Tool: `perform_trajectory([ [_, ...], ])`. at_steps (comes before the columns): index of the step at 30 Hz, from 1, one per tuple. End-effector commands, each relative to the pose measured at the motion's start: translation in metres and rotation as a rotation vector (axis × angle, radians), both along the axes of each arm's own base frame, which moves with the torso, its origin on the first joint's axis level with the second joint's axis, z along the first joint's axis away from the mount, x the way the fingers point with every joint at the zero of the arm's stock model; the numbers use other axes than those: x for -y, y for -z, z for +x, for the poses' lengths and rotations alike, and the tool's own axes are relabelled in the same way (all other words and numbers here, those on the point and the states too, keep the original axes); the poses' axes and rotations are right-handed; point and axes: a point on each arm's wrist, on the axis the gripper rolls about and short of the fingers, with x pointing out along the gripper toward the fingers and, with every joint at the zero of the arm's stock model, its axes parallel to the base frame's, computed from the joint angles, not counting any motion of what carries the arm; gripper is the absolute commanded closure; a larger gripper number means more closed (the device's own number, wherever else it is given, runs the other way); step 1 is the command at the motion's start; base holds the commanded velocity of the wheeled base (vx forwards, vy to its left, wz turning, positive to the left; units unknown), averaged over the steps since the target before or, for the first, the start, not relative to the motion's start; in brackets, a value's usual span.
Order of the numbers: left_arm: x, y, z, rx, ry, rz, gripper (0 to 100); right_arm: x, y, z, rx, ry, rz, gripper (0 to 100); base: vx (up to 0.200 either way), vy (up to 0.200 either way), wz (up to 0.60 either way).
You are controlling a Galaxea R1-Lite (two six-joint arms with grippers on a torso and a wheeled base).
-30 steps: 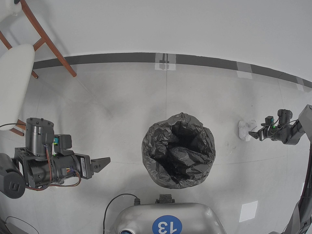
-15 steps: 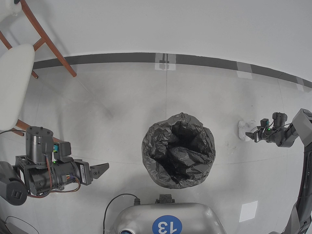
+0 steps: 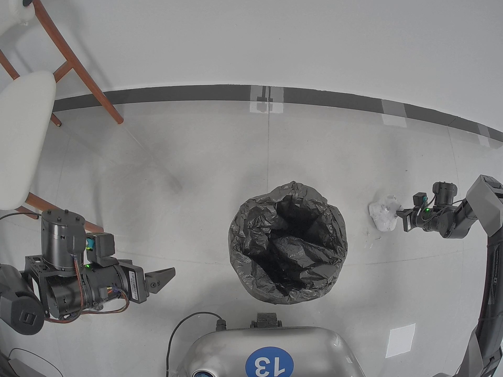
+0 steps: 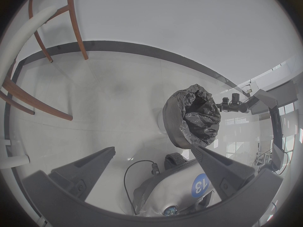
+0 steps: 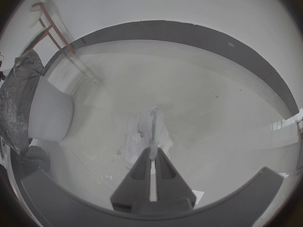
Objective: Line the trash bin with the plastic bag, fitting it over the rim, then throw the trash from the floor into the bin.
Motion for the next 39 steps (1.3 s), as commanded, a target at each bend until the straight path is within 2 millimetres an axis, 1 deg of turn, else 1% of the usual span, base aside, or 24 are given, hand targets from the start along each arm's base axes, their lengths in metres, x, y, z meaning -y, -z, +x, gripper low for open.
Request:
perform_trajectory([
  [1,0.0,-0.002,-0.001,0.008,0.0,-0.004,0,-0.015,-0.033,-0.007,0.038,-0.019,-0.018,100,0.0,0.0,0.0],
  [4,-0.001,-0.004,-0.002,0.018,0.0,-0.011,0,-0.023,-0.066,-0.019,0.081,-0.028,-0.038,100,0.0,0.0,0.0],
  [9,-0.002,-0.008,-0.005,0.034,0.001,-0.021,0,-0.028,-0.139,-0.05,0.189,-0.033,-0.087,100,0.0,0.0,0.0],
  [10,-0.003,-0.009,-0.006,0.036,0.0,-0.023,0,-0.029,-0.156,-0.06,0.214,-0.026,-0.095,100,0.0,0.0,0.0],
  [11,-0.003,-0.008,-0.007,0.036,0.001,-0.024,0,-0.031,-0.168,-0.069,0.233,-0.025,-0.1,100,0.0,0.0,0.0],
  [12,-0.003,-0.008,-0.007,0.035,0.0,-0.022,0,-0.032,-0.173,-0.073,0.24,-0.024,-0.102,100,0.0,0.0,0.0],
  [13,-0.004,-0.005,-0.008,0.021,0.002,-0.016,0,-0.037,-0.187,-0.085,0.267,-0.03,-0.113,100,0.0,0.0,0.0],
  [14,-0.004,-0.002,-0.01,0.01,0.003,-0.011,0,-0.042,-0.195,-0.092,0.284,-0.039,-0.116,100,0.0,0.0,0.0],
  [16,-0.003,0.01,-0.016,-0.043,0.02,0.018,0,-0.064,-0.216,-0.104,0.336,-0.088,-0.112,100,0.0,0.0,0.0],
  [19,0.0,0.024,-0.027,-0.098,0.04,0.062,0,-0.093,-0.237,-0.122,0.376,-0.138,-0.042,100,0.0,0.0,0.0],
  [21,-0.002,0.029,-0.031,-0.112,0.019,0.096,0,-0.115,-0.246,-0.136,0.382,-0.188,0.018,100,0.0,0.0,0.0],
  [22,-0.003,0.031,-0.032,-0.118,0.01,0.107,0,-0.122,-0.246,-0.143,0.376,-0.205,0.035,100,0.0,0.0,0.0],
  [23,-0.004,0.033,-0.033,-0.124,0.001,0.116,0,-0.13,-0.243,-0.151,0.36,-0.227,0.048,100,0.0,0.0,0.0],
  [24,-0.004,0.033,-0.033,-0.124,0.001,0.116,0,-0.13,-0.243,-0.151,0.36,-0.227,0.048,100,0.0,0.0,0.0],
  [25,-0.006,0.033,-0.032,-0.126,-0.014,0.122,0,-0.141,-0.232,-0.166,0.321,-0.267,0.058,100,0.0,0.0,0.0],
  [26,-0.007,0.032,-0.03,-0.122,-0.027,0.119,0,-0.146,-0.227,-0.173,0.303,-0.283,0.06,100,0.0,0.0,0.0],
  [27,-0.007,0.032,-0.029,-0.121,-0.03,0.118,0,-0.146,-0.226,-0.174,0.303,-0.286,0.061,100,0.0,0.0,0.0],
  [28,-0.011,0.029,-0.024,-0.113,-0.058,0.113,0,-0.153,-0.221,-0.186,0.286,-0.316,0.062,100,0.0,0.0,0.0],
  [29,-0.013,0.027,-0.019,-0.104,-0.08,0.107,0,-0.16,-0.22,-0.197,0.282,-0.347,0.067,100,0.0,0.0,0.0],
  [30,-0.013,0.027,-0.019,-0.104,-0.08,0.107,0,-0.16,-0.22,-0.197,0.282,-0.347,0.067,100,0.0,0.0,0.0],
  [33,-0.014,0.024,-0.012,-0.096,-0.103,0.101,0,-0.17,-0.222,-0.219,0.287,-0.402,0.073,100,0.0,0.0,0.0],
  [34,-0.015,0.024,-0.012,-0.097,-0.104,0.101,0,-0.17,-0.222,-0.22,0.289,-0.402,0.073,100,0.0,0.0,0.0],
  [37,-0.015,0.025,-0.012,-0.1,-0.107,0.102,0,-0.181,-0.221,-0.232,0.284,-0.457,0.081,100,0.0,0.0,0.0],
  [39,-0.016,0.026,-0.013,-0.105,-0.107,0.104,0,-0.189,-0.213,-0.239,0.256,-0.498,0.085,100,0.0,0.0,0.0],
])
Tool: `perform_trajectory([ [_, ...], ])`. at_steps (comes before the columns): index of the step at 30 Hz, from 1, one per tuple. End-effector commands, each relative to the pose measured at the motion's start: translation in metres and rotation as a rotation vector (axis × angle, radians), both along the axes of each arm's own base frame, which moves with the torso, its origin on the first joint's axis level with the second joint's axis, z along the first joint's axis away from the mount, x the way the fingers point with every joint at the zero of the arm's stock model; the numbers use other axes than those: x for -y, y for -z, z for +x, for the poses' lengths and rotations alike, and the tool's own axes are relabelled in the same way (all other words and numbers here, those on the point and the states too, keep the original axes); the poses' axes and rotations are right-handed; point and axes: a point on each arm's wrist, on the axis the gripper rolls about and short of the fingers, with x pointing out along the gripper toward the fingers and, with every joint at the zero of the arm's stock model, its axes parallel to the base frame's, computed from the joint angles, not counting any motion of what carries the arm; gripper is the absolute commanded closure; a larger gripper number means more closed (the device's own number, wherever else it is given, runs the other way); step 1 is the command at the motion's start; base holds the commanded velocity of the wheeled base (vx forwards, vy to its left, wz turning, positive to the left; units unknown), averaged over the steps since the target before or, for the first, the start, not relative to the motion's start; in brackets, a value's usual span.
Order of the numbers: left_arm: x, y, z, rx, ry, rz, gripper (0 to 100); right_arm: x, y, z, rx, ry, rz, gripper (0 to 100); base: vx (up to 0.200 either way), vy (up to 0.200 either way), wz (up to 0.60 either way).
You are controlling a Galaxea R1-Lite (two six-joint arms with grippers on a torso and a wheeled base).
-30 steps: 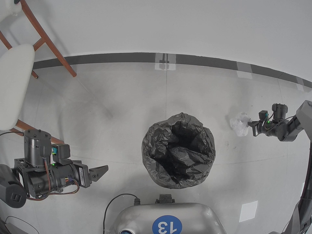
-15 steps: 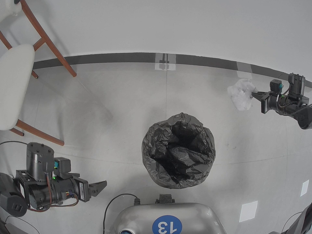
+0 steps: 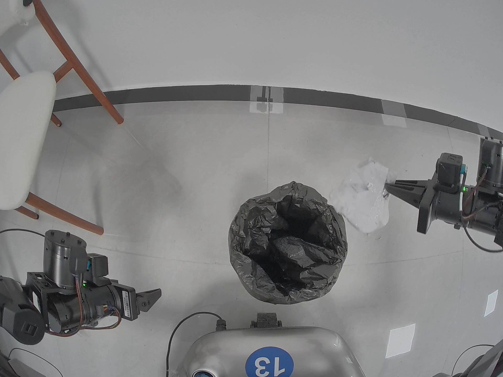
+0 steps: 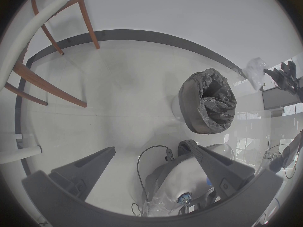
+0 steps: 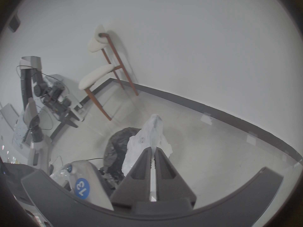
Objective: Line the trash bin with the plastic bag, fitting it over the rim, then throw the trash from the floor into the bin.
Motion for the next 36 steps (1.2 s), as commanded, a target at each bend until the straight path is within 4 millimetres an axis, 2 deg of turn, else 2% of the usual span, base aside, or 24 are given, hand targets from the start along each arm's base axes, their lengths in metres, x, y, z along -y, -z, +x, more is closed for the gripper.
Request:
perform_trajectory([
  [1,-0.002,0.002,0.003,-0.011,-0.017,0.005,0,-0.016,0.001,-0.03,0.009,-0.096,0.0,100,0.0,0.0,0.0],
  [11,-0.003,0.002,0.003,-0.001,-0.036,0.017,0,-0.04,0.025,-0.045,-0.071,-0.225,-0.04,100,0.0,0.0,0.0],
  [20,-0.006,0.0,0.003,0.007,-0.057,0.018,0,-0.064,0.02,-0.008,-0.057,-0.248,-0.037,100,0.0,0.0,0.0],
  [21,-0.006,0.0,0.003,0.007,-0.057,0.018,0,-0.067,0.02,-0.004,-0.056,-0.251,-0.036,0,0.0,0.0,0.0],
  [29,-0.007,-0.002,0.001,0.018,-0.059,0.013,0,-0.084,0.014,0.015,-0.032,-0.277,-0.024,0,0.0,0.0,0.0],
  [33,-0.008,-0.005,0.001,0.032,-0.061,0.009,0,-0.08,0.016,0.015,-0.044,-0.259,-0.029,0,0.0,0.0,0.0],
  [36,-0.008,-0.007,0.001,0.043,-0.062,0.004,0,-0.062,0.017,0.019,-0.049,-0.195,-0.032,0,0.0,0.0,0.0],
])
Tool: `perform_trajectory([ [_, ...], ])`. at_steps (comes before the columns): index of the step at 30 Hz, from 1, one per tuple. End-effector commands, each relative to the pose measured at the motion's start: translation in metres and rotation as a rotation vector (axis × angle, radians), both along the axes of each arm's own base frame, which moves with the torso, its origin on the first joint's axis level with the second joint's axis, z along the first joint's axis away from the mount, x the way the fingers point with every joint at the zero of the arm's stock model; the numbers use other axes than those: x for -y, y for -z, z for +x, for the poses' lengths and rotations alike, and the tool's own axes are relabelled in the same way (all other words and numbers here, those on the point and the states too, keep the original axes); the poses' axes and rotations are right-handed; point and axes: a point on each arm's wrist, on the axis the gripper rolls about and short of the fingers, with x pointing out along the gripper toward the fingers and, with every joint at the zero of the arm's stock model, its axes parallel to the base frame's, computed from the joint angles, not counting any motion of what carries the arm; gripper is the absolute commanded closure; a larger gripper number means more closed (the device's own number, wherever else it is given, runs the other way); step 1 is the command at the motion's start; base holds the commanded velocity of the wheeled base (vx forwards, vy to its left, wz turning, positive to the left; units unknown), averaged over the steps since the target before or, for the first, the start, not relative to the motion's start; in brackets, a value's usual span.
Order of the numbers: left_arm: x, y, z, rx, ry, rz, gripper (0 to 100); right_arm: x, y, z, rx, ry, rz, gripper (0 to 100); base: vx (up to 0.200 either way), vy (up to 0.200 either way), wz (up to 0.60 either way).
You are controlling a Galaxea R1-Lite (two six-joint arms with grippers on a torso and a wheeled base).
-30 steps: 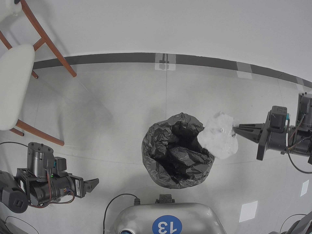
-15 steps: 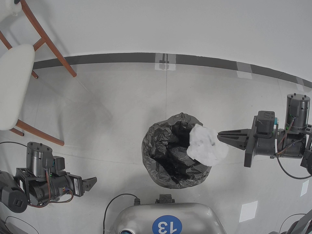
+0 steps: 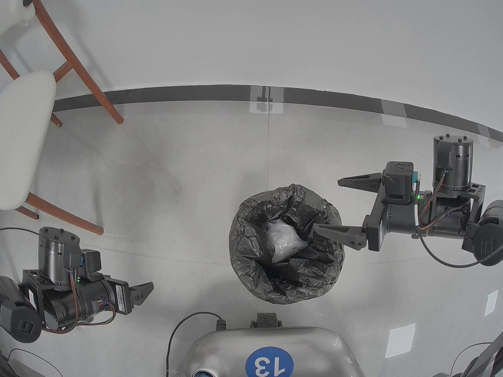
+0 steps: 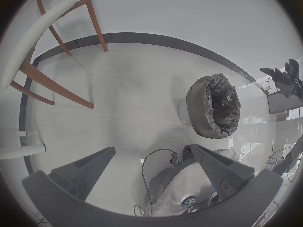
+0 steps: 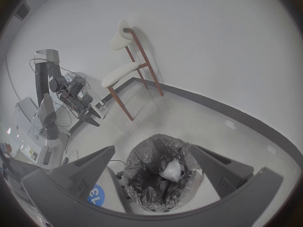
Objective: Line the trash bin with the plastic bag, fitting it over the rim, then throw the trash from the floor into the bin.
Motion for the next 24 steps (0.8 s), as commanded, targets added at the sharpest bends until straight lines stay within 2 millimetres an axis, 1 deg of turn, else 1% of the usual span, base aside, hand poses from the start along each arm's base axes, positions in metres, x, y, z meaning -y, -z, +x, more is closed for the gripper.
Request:
perform_trajectory([
  [1,-0.001,-0.004,0.0,0.021,-0.003,-0.007,0,0.017,0.005,0.006,-0.014,0.066,-0.01,0,0.0,0.0,0.0],
  [2,-0.001,-0.006,-0.002,0.032,-0.005,-0.007,0,0.033,0.008,0.006,-0.025,0.144,-0.024,0,0.0,0.0,0.0],
  [3,-0.001,-0.006,-0.002,0.032,-0.005,-0.007,0,0.033,0.008,0.006,-0.025,0.144,-0.024,0,0.0,0.0,0.0],
  [4,-0.002,-0.009,-0.004,0.051,-0.011,-0.008,0,0.056,0.019,0.005,-0.053,0.255,-0.06,0,0.0,0.0,0.0],
  [6,-0.004,-0.011,-0.006,0.062,-0.024,-0.002,0,0.079,0.026,0.0,-0.072,0.369,-0.086,0,0.0,0.0,0.0],
  [7,-0.004,-0.011,-0.006,0.065,-0.027,-0.001,0,0.082,0.026,-0.001,-0.075,0.381,-0.087,0,0.0,0.0,0.0],
  [8,-0.007,-0.013,-0.007,0.076,-0.053,0.01,0,0.102,0.029,-0.007,-0.087,0.461,-0.091,0,0.0,0.0,0.0],
  [9,-0.008,-0.014,-0.007,0.085,-0.057,0.024,0,0.112,0.03,-0.011,-0.091,0.499,-0.092,0,0.0,0.0,0.0],
  [10,-0.008,-0.014,-0.007,0.085,-0.057,0.024,0,0.112,0.03,-0.011,-0.091,0.499,-0.092,0,0.0,0.0,0.0],
  [11,-0.014,-0.015,-0.008,0.1,-0.068,0.071,0,0.127,0.027,-0.02,-0.08,0.563,-0.092,0,0.0,0.0,0.0],
  [13,-0.025,-0.016,-0.01,0.122,-0.086,0.158,0,0.144,0.022,-0.028,-0.059,0.64,-0.086,0,0.0,0.0,0.0],
  [15,-0.042,-0.021,-0.009,0.149,-0.143,0.246,0,0.162,0.015,-0.033,-0.031,0.729,-0.081,0,0.0,0.0,0.0],
  [16,-0.049,-0.023,-0.011,0.158,-0.164,0.278,0,0.17,0.011,-0.034,-0.015,0.777,-0.08,0,0.0,0.0,0.0],
  [17,-0.059,-0.028,-0.016,0.182,-0.199,0.312,0,0.184,0.004,-0.039,0.018,0.866,-0.076,0,0.0,0.0,0.0],
  [19,-0.061,-0.031,-0.018,0.193,-0.212,0.317,0,0.187,0.0,-0.041,0.034,0.891,-0.075,0,0.0,0.0,0.0],
  [20,-0.067,-0.039,-0.024,0.229,-0.254,0.324,0,0.189,-0.009,-0.05,0.075,0.919,-0.061,0,0.0,0.0,0.0],
  [22,-0.071,-0.051,-0.032,0.277,-0.292,0.323,0,0.184,-0.022,-0.066,0.13,0.922,-0.023,0,0.0,0.0,0.0],
  [24,-0.073,-0.062,-0.045,0.299,-0.316,0.321,0,0.176,-0.035,-0.087,0.176,0.898,0.054,0,0.0,0.0,0.0],
])
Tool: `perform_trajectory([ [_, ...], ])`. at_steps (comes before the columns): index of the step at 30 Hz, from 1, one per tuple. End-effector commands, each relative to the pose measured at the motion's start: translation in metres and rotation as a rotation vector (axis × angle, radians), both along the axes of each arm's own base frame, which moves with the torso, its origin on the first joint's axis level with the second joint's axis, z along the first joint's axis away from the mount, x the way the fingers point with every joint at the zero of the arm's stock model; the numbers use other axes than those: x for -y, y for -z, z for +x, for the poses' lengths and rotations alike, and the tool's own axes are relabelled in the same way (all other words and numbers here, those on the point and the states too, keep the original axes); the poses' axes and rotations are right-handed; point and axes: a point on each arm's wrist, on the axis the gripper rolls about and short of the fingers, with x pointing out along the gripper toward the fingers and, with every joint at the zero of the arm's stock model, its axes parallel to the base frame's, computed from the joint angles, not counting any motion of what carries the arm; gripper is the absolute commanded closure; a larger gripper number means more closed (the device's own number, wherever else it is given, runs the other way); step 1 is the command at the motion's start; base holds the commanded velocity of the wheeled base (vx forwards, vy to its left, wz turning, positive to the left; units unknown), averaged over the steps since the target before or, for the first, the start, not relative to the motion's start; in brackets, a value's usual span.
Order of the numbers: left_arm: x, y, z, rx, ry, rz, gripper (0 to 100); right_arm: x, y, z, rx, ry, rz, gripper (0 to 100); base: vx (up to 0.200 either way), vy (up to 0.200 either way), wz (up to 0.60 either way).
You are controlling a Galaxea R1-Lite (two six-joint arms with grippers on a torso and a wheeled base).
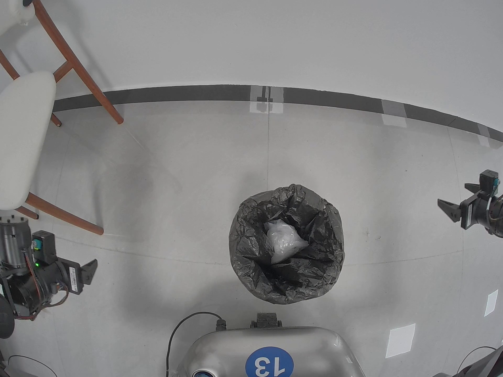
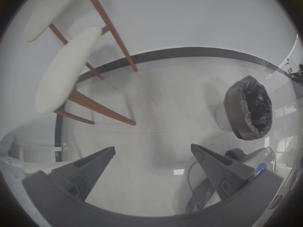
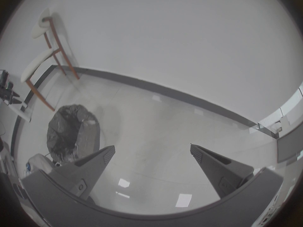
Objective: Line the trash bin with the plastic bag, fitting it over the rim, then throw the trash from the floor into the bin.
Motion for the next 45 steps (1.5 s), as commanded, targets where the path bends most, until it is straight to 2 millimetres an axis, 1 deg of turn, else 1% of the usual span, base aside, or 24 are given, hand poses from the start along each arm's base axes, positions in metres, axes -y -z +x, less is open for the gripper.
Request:
perform_trajectory([
  [1,-0.017,-0.04,-0.041,0.165,-0.115,0.044,0,-0.008,-0.046,-0.062,0.237,0.032,0.053,0,0.0,0.0,0.0],
  [2,-0.016,-0.045,-0.052,0.171,-0.115,0.044,0,-0.015,-0.049,-0.072,0.26,0.006,0.071,0,0.0,0.0,0.0],
  [3,-0.016,-0.046,-0.054,0.173,-0.115,0.044,0,-0.016,-0.05,-0.074,0.264,0.003,0.074,0,0.0,0.0,0.0],
  [4,-0.014,-0.05,-0.073,0.167,-0.109,0.042,0,-0.024,-0.053,-0.092,0.287,-0.032,0.087,0,0.0,0.0,0.0],
  [8,-0.01,-0.058,-0.119,0.212,-0.087,0.026,0,-0.038,-0.048,-0.146,0.28,-0.095,0.096,0,0.0,0.0,0.0],
  [9,-0.009,-0.059,-0.121,0.215,-0.086,0.025,0,-0.039,-0.048,-0.148,0.277,-0.1,0.097,0,0.0,0.0,0.0],
  [10,-0.008,-0.058,-0.144,0.245,-0.065,0.003,0,-0.045,-0.041,-0.18,0.246,-0.172,0.112,0,0.0,0.0,0.0],
  [11,-0.007,-0.057,-0.156,0.258,-0.053,-0.007,0,-0.047,-0.036,-0.197,0.226,-0.22,0.12,0,0.0,0.0,0.0],
  [14,-0.008,-0.053,-0.189,0.254,-0.034,-0.036,0,-0.043,-0.022,-0.239,0.184,-0.362,0.141,0,0.0,0.0,0.0],
  [15,-0.008,-0.051,-0.197,0.246,-0.033,-0.04,0,-0.041,-0.017,-0.249,0.176,-0.393,0.142,0,0.0,0.0,0.0],
  [16,-0.008,-0.05,-0.199,0.244,-0.033,-0.04,0,-0.04,-0.016,-0.25,0.174,-0.396,0.144,0,0.0,0.0,0.0],
  [17,-0.008,-0.046,-0.212,0.235,-0.036,-0.039,0,-0.036,-0.007,-0.262,0.177,-0.411,0.147,0,0.0,0.0,0.0],
  [18,-0.008,-0.044,-0.218,0.237,-0.042,-0.041,0,-0.035,-0.002,-0.267,0.19,-0.4,0.147,0,0.0,0.0,0.0],
  [21,-0.007,-0.038,-0.232,0.264,-0.066,-0.04,0,-0.034,0.013,-0.271,0.2,-0.299,0.15,0,0.0,0.0,0.0],
  [24,-0.007,-0.026,-0.244,0.295,-0.068,-0.039,0,-0.033,0.032,-0.275,0.225,-0.22,0.132,0,0.0,0.0,0.0],
  [27,-0.008,-0.011,-0.255,0.329,-0.048,-0.045,0,-0.032,0.034,-0.274,0.223,-0.177,0.122,0,0.0,0.0,0.0],
  [28,-0.007,-0.002,-0.255,0.341,-0.036,-0.06,0,-0.032,0.033,-0.274,0.231,-0.161,0.118,0,0.0,0.0,0.0],
  [33,-0.006,-0.002,-0.238,0.473,-0.048,-0.165,0,-0.032,0.038,-0.272,0.212,-0.144,0.101,0,0.0,0.0,0.0],
  [36,-0.007,0.013,-0.222,0.461,-0.063,-0.112,0,-0.033,0.057,-0.262,0.167,-0.136,0.083,0,0.0,0.0,0.0],
  [40,-0.008,0.029,-0.203,0.513,-0.081,-0.049,0,-0.036,0.084,-0.241,0.263,-0.114,0.077,0,0.0,0.0,0.0],
  [41,-0.008,0.038,-0.196,0.539,-0.071,-0.016,0,-0.037,0.092,-0.236,0.315,-0.108,0.082,0,0.0,0.0,0.0],
  [42,-0.008,0.049,-0.188,0.565,-0.065,0.012,0,-0.037,0.091,-0.236,0.325,-0.108,0.098,0,0.0,0.0,0.0],
  [44,-0.008,0.048,-0.185,0.645,-0.048,0.047,0,-0.037,0.096,-0.236,0.279,-0.096,0.099,0,0.0,0.0,0.0],
  [45,-0.008,0.05,-0.185,0.617,-0.042,0.055,0,-0.037,0.095,-0.236,0.282,-0.091,0.104,0,0.0,0.0,0.0],
])
